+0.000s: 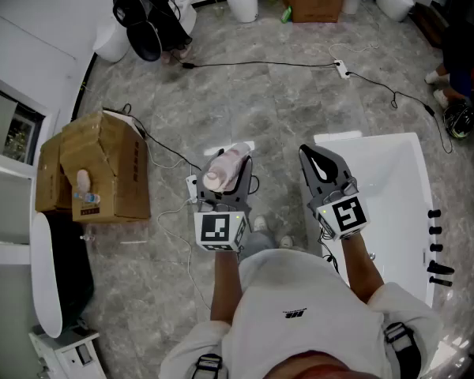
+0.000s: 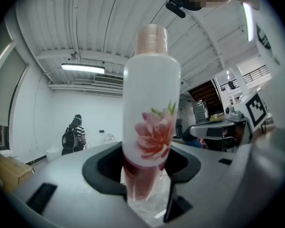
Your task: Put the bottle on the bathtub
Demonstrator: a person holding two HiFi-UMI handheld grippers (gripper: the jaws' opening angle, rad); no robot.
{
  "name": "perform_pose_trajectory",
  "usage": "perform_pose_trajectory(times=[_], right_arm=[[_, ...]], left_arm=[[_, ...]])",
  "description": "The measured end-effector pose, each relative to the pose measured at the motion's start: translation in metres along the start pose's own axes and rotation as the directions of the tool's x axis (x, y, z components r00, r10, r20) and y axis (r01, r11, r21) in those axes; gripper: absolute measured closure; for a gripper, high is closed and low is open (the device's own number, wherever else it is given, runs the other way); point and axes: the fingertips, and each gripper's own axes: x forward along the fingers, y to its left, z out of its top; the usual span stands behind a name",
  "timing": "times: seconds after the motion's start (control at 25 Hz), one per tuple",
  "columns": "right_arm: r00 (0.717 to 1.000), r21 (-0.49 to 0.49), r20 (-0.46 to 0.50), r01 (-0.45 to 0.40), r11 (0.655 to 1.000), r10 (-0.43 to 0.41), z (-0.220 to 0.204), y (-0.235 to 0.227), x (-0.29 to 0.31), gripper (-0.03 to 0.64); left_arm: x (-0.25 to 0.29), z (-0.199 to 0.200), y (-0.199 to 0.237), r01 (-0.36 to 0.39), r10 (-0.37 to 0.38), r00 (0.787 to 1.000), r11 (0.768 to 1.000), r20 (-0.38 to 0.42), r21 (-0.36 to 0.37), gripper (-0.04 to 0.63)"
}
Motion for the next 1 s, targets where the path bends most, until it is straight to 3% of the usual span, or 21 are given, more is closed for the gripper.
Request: perform_pose_trajectory(times=[0.48,1.0], right_arm=[[1.0,0.018,0.003,-0.001,1.0,0.001,-0.018,-0.011,0.029,0.624],[0.999,-0.015,-0.026,0.025,1.0,-0.025,-0.03,-0.061,0.177,0.624]], left_arm=[[0.024,-0.012,0.012,0.014,-0.014,1.0,1.0,-0.002,-0.005,0.367],[0.143,-0.022,0.112,0.078,-0.078,0.997,0.997,-0.007,-0.027,0.367]])
